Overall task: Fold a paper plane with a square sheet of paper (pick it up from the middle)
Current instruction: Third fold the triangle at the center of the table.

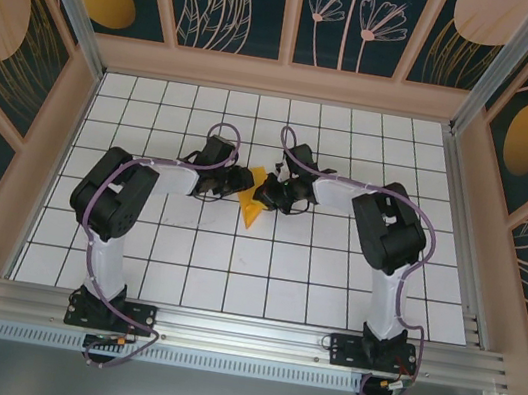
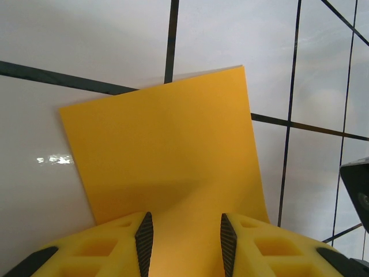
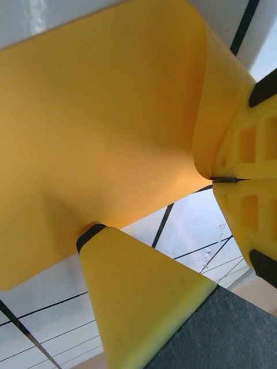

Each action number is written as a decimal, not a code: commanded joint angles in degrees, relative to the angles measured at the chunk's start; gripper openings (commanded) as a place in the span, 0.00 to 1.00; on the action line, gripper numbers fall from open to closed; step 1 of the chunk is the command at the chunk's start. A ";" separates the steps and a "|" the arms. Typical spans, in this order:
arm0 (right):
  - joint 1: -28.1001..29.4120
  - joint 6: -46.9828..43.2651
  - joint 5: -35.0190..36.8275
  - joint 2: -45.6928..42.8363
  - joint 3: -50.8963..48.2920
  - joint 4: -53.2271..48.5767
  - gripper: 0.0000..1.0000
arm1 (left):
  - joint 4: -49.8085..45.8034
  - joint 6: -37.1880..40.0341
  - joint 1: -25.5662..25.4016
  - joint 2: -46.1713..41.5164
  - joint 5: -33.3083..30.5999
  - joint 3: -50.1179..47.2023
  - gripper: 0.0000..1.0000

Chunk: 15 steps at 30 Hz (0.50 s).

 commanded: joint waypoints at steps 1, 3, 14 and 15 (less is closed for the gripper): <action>0.49 -1.50 -0.53 1.38 1.91 0.61 0.00 | -2.32 0.18 -0.09 1.43 0.08 1.16 0.39; 0.67 -1.78 -0.73 1.65 2.23 0.42 0.00 | -2.32 0.23 -0.09 1.43 0.07 1.18 0.39; 0.80 -2.13 -2.11 3.00 2.71 1.56 0.00 | -2.52 0.22 -0.09 1.78 -0.01 1.38 0.37; 0.78 -2.13 -2.22 3.07 2.74 1.66 0.00 | -2.65 0.19 -0.09 1.76 -0.01 1.45 0.37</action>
